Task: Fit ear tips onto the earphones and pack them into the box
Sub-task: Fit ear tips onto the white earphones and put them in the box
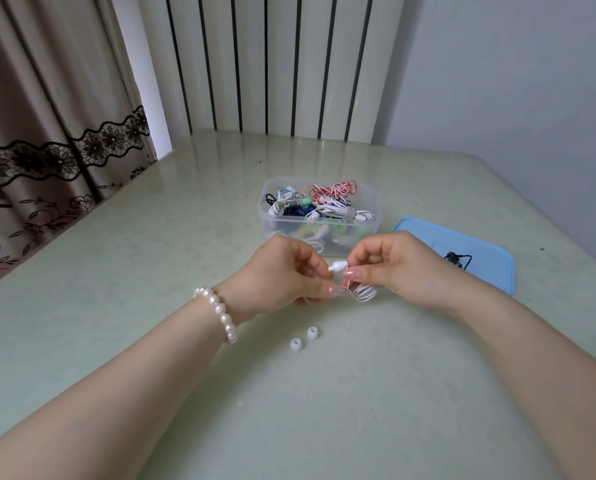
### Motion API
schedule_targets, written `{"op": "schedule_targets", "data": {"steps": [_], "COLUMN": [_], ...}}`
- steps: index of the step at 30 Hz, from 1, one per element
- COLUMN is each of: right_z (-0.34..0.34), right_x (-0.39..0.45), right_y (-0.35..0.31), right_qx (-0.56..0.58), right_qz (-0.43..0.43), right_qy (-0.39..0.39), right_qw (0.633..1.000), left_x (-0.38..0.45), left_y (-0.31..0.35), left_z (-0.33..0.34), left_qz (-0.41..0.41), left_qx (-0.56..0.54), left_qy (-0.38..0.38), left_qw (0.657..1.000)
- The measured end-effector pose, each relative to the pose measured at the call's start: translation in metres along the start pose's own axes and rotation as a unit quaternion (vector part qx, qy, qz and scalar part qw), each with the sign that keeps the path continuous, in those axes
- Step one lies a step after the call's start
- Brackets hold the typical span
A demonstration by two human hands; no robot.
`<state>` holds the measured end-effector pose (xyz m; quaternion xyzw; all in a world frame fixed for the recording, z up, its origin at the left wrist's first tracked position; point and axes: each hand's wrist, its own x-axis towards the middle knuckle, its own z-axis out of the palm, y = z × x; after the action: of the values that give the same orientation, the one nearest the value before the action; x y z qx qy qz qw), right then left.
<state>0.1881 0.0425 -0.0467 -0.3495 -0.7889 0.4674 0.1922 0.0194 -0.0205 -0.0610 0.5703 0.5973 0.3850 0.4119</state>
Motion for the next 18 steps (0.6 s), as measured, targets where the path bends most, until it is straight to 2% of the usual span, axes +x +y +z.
{"op": "schedule_targets", "data": {"steps": [2,4,12,18], "right_z": [-0.003,-0.007,-0.009,-0.006], "right_x": [0.001,0.001,0.000,0.000], "right_y": [0.002,0.005,0.005,0.001], "right_qx": [0.011,0.017,0.017,0.022], "right_qz": [0.010,0.022,0.037,0.043], "right_qy": [0.007,0.014,0.027,0.032], "right_qw": [1.000,1.000,0.999,0.998], "left_x": [0.001,-0.002,-0.014,-0.014], "left_y": [0.000,0.002,0.010,0.010], "left_z": [-0.005,-0.008,-0.004,-0.006], "left_qz": [0.018,0.019,0.027,0.043], "left_qx": [0.122,0.189,0.335,0.341], "left_qy": [0.002,-0.024,-0.115,-0.122], "left_qw": [0.992,0.981,0.935,0.931]}}
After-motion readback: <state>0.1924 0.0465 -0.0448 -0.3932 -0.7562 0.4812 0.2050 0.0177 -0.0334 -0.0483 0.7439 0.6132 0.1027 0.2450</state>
